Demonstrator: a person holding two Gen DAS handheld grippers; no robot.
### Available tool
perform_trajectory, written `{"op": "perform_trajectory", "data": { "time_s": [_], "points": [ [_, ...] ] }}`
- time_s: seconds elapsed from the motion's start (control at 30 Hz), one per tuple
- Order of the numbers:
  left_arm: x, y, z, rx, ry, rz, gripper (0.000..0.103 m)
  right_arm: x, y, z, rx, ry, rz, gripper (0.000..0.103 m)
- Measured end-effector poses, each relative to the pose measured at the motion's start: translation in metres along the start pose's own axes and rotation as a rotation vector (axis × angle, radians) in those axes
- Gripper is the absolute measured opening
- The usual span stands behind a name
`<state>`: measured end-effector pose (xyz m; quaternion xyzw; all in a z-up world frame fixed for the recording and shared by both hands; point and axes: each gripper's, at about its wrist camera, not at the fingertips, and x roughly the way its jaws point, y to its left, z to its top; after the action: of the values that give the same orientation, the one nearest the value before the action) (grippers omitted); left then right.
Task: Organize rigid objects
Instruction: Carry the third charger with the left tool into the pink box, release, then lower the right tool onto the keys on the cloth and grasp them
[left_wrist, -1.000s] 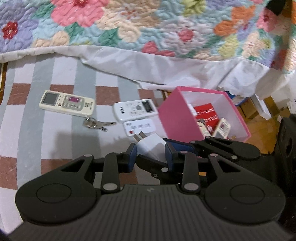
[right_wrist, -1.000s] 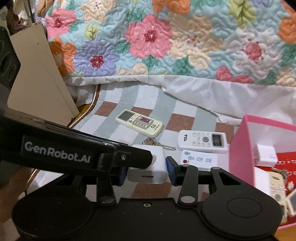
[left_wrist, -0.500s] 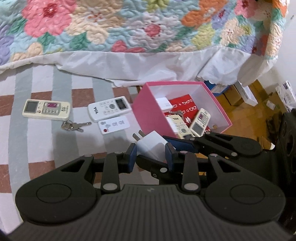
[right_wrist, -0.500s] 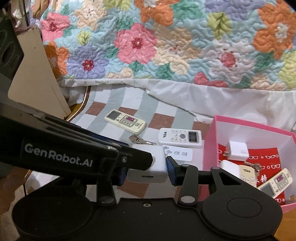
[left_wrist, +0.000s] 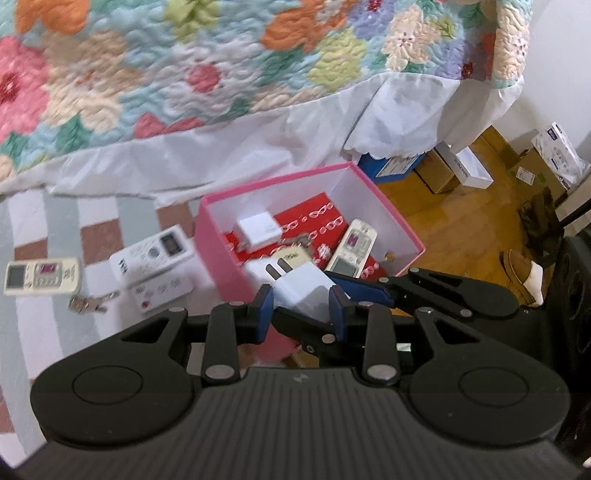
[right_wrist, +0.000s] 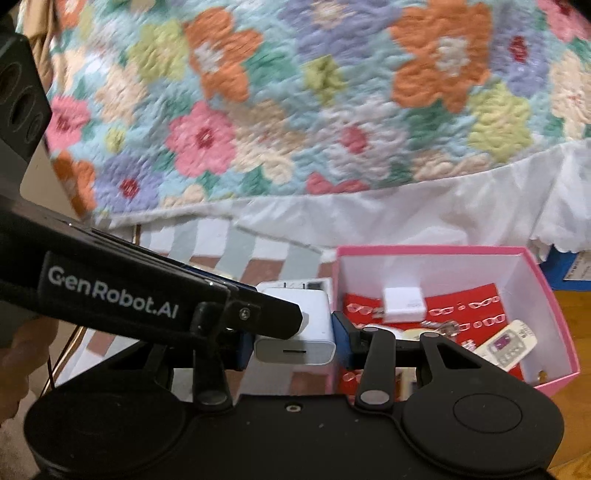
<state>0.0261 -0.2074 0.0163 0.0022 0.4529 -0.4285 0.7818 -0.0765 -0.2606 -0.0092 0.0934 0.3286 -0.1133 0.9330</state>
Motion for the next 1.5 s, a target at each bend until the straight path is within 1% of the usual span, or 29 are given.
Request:
{"op": "perform_trajectory", "data": {
  "time_s": [0.13,0.23,0.33,0.47,0.57,0.67,0.77,0.8,0.87,0.9,0.93,1.03,1.13,1.17,1.2,1.37,1.5],
  "points": [
    [0.03,-0.013,0.018,0.005,-0.01,-0.009,0.031,0.01,-0.033,0.007,0.025,0.005,-0.02,0.048],
    [0.067,-0.014,0.029,-0.008,0.003,-0.029,0.031,0.033,-0.07,0.008,0.078,0.051,-0.005,0.048],
    [0.11,-0.006,0.038,-0.064,0.034,-0.085,0.031,0.055,-0.095,0.008,0.053,0.096,-0.05,0.048],
    [0.156,-0.003,0.047,-0.088,0.064,-0.093,0.031,0.085,-0.125,0.01,0.052,0.164,-0.073,0.048],
    [0.187,0.001,0.052,-0.114,0.109,-0.093,0.031,0.107,-0.138,0.009,0.035,0.225,-0.1,0.048],
    [0.209,0.003,0.052,-0.136,0.148,-0.102,0.031,0.123,-0.146,0.004,0.017,0.276,-0.133,0.048],
    [0.221,0.002,0.05,-0.14,0.154,-0.098,0.031,0.132,-0.148,-0.001,-0.034,0.298,-0.176,0.048],
    [0.223,0.002,0.05,-0.147,0.147,-0.092,0.034,0.134,-0.147,-0.002,-0.05,0.302,-0.198,0.048],
    [0.221,0.004,0.051,-0.159,0.12,-0.058,0.039,0.134,-0.147,-0.003,-0.092,0.283,-0.283,0.058],
    [0.218,0.004,0.051,-0.15,0.108,-0.045,0.039,0.132,-0.147,-0.003,-0.105,0.274,-0.305,0.058],
    [0.215,0.005,0.053,-0.14,0.108,-0.043,0.039,0.128,-0.148,-0.002,-0.105,0.267,-0.31,0.058],
    [0.197,0.007,0.057,-0.106,0.114,-0.052,0.039,0.109,-0.15,-0.002,-0.04,0.235,-0.299,0.059],
    [0.169,0.013,0.059,-0.065,0.106,-0.035,0.04,0.084,-0.138,-0.006,-0.014,0.19,-0.276,0.059],
    [0.158,0.016,0.058,-0.05,0.107,-0.022,0.04,0.076,-0.13,-0.009,-0.012,0.17,-0.27,0.061],
    [0.146,0.019,0.058,-0.037,0.108,-0.012,0.041,0.069,-0.123,-0.01,-0.005,0.152,-0.259,0.063],
    [0.088,0.032,0.053,0.042,0.11,0.054,0.041,0.033,-0.083,-0.007,0.049,0.066,-0.139,0.063],
    [0.041,0.043,0.047,0.088,0.098,0.109,0.041,0.014,-0.048,0.006,0.024,0.028,-0.042,0.063]
  ]
}}
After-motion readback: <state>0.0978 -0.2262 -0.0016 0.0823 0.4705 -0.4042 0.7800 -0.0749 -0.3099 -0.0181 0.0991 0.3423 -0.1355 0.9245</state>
